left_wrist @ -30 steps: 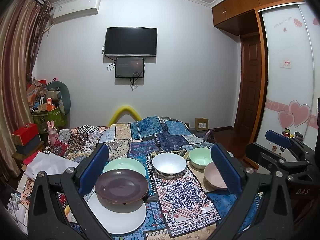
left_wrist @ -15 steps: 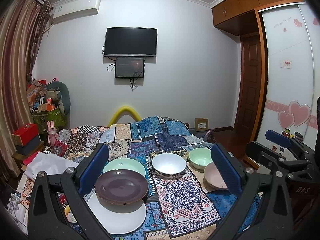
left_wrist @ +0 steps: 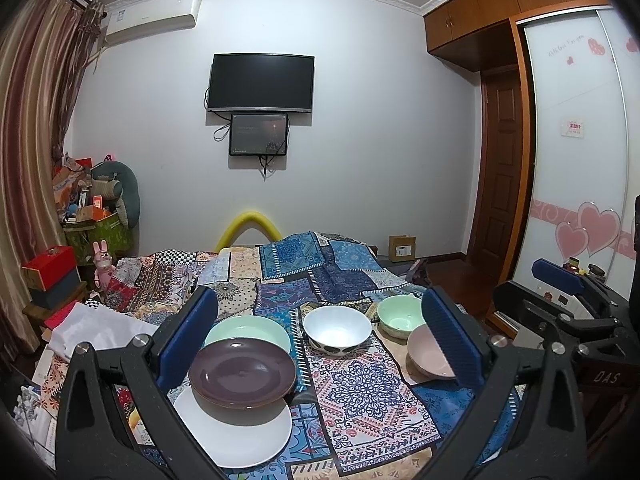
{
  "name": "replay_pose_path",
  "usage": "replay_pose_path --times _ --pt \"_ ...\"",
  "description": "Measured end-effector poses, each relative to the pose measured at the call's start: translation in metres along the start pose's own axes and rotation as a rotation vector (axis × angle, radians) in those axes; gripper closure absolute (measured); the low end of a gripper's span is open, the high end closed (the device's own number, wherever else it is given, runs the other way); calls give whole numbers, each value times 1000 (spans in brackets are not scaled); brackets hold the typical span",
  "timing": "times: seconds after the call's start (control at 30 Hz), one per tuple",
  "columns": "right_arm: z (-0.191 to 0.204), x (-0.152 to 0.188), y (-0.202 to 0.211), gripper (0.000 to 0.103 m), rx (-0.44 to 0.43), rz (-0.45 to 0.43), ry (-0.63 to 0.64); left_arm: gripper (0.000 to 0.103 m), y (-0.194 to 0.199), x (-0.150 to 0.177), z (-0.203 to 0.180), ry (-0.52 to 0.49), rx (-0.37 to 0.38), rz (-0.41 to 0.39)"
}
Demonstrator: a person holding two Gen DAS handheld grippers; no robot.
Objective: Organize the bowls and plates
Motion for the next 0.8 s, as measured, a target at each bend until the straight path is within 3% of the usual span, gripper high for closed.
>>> replay_pose_path --times 0.8 --pt "1 3 -5 0 -9 11 -4 0 -5 4 1 5 3 18"
Point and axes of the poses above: each gripper's, at about its wrist camera, not at the fingertips, and y roughly against the way its jaws point, z to its left, x to its underside, the point moved 3 cm from there along -y, roughly the way its jaws point, and after that the axes turned 7 degrees about -z, right-handed, at the moved point
